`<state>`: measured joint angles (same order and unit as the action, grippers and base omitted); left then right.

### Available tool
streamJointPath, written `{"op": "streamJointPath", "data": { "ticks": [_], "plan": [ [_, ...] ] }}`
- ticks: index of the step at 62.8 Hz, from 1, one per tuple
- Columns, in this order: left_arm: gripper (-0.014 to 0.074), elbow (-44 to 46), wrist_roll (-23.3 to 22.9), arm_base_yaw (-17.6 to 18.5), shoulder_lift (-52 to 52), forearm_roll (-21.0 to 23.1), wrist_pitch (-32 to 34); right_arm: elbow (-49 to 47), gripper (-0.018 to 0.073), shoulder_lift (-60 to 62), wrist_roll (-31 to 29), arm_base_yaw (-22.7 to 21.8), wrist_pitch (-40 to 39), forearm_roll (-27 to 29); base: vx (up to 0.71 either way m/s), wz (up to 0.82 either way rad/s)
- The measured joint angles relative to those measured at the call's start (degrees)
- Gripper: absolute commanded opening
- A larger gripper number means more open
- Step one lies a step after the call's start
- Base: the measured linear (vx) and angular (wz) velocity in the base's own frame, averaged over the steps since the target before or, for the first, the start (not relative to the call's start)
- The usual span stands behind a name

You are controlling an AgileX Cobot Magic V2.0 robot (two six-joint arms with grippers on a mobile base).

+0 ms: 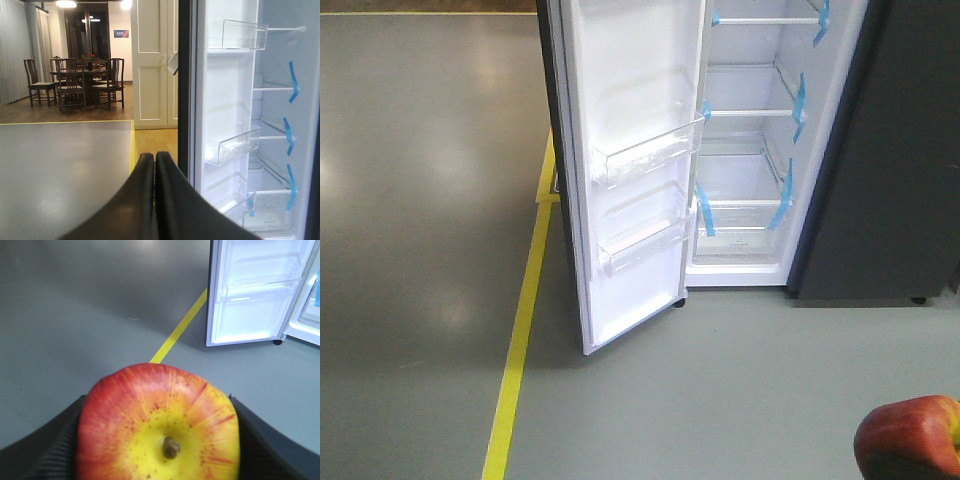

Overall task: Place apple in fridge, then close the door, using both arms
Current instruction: 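Approach the open fridge door bins, keeping the apple held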

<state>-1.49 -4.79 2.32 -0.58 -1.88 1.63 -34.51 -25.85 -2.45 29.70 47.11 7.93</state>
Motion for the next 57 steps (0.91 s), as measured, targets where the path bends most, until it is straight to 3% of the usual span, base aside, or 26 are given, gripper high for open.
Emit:
{"op": "streamJointPath", "data": {
  "ticks": [57],
  "plan": [
    [-0.0006,0.0,0.0,0.0,0.0,0.0,0.0,0.0,0.0356,0.0,0.0,0.0,0.0,0.0,0.18,0.03]
  ]
}}
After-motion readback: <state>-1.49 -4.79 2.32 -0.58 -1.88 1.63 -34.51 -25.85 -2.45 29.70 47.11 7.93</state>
